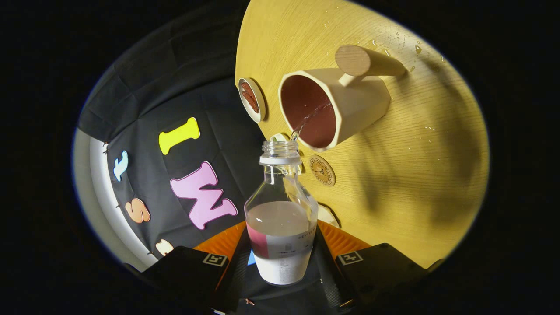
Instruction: Take the bottle from table, then pour the juice into the cup, finally place the bottle on the coaster
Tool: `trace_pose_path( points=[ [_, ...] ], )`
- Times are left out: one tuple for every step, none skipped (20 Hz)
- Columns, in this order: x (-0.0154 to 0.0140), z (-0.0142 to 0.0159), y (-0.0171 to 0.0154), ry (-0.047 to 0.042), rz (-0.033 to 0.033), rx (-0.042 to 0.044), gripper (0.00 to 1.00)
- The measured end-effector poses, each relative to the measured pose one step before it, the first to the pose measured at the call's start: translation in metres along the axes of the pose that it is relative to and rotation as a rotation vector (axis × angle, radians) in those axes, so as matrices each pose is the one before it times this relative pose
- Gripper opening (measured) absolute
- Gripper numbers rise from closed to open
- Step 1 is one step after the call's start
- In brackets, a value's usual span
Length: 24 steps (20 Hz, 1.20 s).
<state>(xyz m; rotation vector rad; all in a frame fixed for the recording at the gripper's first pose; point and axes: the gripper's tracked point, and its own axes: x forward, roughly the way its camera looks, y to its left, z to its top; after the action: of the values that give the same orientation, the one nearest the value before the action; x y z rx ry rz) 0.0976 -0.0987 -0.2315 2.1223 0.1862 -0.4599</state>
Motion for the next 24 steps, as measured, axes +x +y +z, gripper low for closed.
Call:
trace_pose_path(
  points=[
    [0.00044,0.00025,0.00101,-0.00288,0.00392,0.01464,0.76],
    [0.00007,-0.0004,0.00199,-0.00204,0.00416,0.01376,0.76],
    [0.00074,0.00091,0.00146,-0.00452,0.00321,0.01088,0.76],
    [0.00037,0.00004,0.00189,-0.00537,0.00359,0.01014,0.76],
    [0.00103,0.00014,0.00183,-0.00407,0.00434,0.01061,0.76],
    [0.0007,-0.00062,0.00215,-0.00213,0.00221,0.01076,0.76],
    [0.00108,-0.00065,0.00147,-0.00071,0.00249,0.00948,0.76],
    [0.00039,-0.0008,0.00146,-0.00095,0.00368,0.00748,0.76],
    [0.00038,-0.00034,0.00125,-0.00096,0.00187,0.00545,0.76],
    [0.00025,-0.0003,0.001,-0.00114,0.00209,0.00548,0.76],
    [-0.00005,-0.00066,0.00072,0.00024,0.00116,0.00557,0.76],
    [-0.00013,-0.00028,0.00099,-0.00019,0.00183,0.00488,0.76],
    [0.0004,0.00031,0.00041,-0.00096,0.00089,0.00382,0.76],
    [-0.00037,0.00048,0.00137,-0.00104,0.00088,0.00315,0.76],
    [0.00027,0.00037,0.00001,-0.00298,-0.00147,0.00289,0.76],
    [0.00044,0.00113,-0.00009,-0.0015,-0.00691,0.00516,0.76],
    [-0.00009,-0.00007,0.00024,-0.00021,-0.00544,0.00561,0.76],
    [-0.00011,0.00029,0.00096,0.00057,-0.00496,0.00638,0.76],
    [0.00024,-0.00016,0.00078,0.00142,-0.00132,0.00769,0.76],
    [-0.00011,0.00011,0.00107,-0.00001,-0.00007,0.0077,0.76],
    [0.00055,0.00023,-0.00025,0.00145,-0.00105,0.00935,0.76],
    [-0.00042,0.00023,0.0012,-0.00002,0.00265,0.01036,0.76],
    [-0.0003,0.00093,0.00075,-0.00202,0.00245,0.00977,0.76],
    [-0.00024,0.00079,0.00165,-0.00368,0.00783,0.0106,0.76]
  ],
)
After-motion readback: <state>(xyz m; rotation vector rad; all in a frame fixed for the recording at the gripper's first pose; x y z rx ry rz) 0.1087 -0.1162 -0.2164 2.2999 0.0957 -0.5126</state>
